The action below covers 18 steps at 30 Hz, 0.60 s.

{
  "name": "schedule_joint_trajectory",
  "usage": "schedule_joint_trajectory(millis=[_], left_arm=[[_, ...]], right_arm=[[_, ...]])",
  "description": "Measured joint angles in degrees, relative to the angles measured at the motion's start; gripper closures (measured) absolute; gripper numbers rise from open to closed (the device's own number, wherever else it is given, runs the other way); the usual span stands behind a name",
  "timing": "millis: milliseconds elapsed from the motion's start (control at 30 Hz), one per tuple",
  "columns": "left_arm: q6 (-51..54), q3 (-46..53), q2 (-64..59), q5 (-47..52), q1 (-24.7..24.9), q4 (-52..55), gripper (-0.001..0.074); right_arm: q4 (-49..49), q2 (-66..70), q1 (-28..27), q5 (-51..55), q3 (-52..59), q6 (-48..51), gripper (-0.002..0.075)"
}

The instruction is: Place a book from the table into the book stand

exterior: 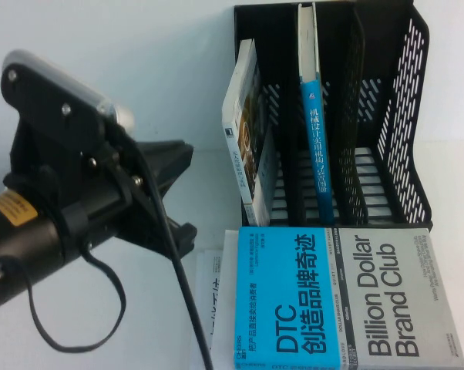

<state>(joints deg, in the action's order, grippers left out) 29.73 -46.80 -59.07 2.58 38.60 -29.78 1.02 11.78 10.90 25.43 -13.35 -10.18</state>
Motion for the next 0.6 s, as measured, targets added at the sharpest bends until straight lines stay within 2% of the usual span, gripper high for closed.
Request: schedule_joint_trajectory(millis=[600], left_arm=[[1.88,3.03,-2.56,1.85,-0.31,-0.57,0.0734]], right_arm=[[0.10,0.00,0.00,4.53,0.12,-0.32,0.0728]])
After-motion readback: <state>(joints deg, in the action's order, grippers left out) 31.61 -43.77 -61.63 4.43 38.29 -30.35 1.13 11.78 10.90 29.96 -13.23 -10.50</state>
